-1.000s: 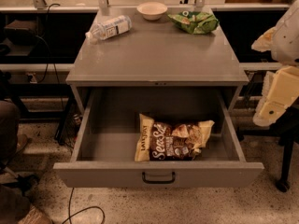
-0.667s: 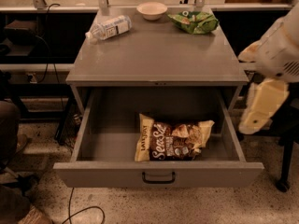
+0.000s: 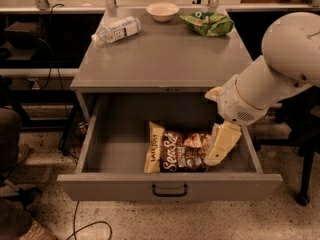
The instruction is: Pick brown chip bag from top drawer and place on counter
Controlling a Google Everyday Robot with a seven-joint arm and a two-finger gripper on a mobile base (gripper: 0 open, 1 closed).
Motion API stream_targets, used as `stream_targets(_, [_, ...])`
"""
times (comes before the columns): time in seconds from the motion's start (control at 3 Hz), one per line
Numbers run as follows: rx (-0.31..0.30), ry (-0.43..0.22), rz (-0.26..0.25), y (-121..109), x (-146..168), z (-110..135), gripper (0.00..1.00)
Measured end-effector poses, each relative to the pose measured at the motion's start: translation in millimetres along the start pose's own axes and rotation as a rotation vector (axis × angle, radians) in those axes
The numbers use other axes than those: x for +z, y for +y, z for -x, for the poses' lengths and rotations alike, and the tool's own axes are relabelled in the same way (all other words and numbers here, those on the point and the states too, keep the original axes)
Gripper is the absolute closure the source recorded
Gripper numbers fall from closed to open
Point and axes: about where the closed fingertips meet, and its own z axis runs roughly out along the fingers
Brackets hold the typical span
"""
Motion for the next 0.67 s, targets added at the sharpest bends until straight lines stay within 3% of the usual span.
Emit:
stream_targets(0.33, [0.000,0.000,0.000,0,0,0,0.00])
stream_targets(0.67, [-0.030,0.034,0.005,-3,21,-1,0.00])
